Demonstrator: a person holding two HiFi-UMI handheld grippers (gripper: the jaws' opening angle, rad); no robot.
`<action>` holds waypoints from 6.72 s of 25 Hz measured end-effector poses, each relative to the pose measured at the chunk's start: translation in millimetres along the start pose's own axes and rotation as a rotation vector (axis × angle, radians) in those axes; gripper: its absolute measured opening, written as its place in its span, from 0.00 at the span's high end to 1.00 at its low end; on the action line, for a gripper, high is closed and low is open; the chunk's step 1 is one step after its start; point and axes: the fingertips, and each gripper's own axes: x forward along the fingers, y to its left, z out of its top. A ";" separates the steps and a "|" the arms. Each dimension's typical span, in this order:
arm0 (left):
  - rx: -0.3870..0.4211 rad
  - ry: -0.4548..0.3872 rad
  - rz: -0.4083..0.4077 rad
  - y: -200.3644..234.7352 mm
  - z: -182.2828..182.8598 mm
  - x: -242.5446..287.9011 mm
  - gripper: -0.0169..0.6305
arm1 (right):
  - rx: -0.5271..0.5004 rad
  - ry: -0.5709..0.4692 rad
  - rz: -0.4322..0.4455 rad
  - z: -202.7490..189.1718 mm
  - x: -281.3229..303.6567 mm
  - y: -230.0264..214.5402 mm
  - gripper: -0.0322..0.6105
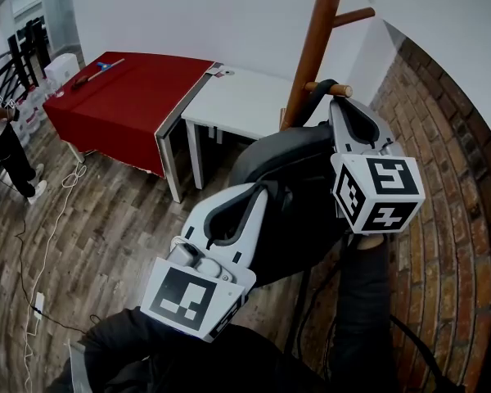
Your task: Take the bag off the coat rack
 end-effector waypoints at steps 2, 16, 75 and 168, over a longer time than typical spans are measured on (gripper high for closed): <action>0.000 -0.002 -0.003 -1.7 1.2 -1.5 0.96 | 0.003 -0.003 0.000 2.0 -2.3 -0.9 0.92; 0.003 -0.015 -0.011 -8.6 7.6 -2.7 0.96 | -0.002 -0.019 -0.010 15.7 -10.6 -10.2 0.92; -0.067 0.007 -0.287 -83.2 0.2 -15.0 0.96 | -0.039 0.009 -0.287 24.7 -136.3 -52.9 0.92; -0.288 -0.076 -0.923 -144.1 36.3 -146.0 0.96 | -0.257 0.155 -0.908 109.1 -349.8 43.5 0.92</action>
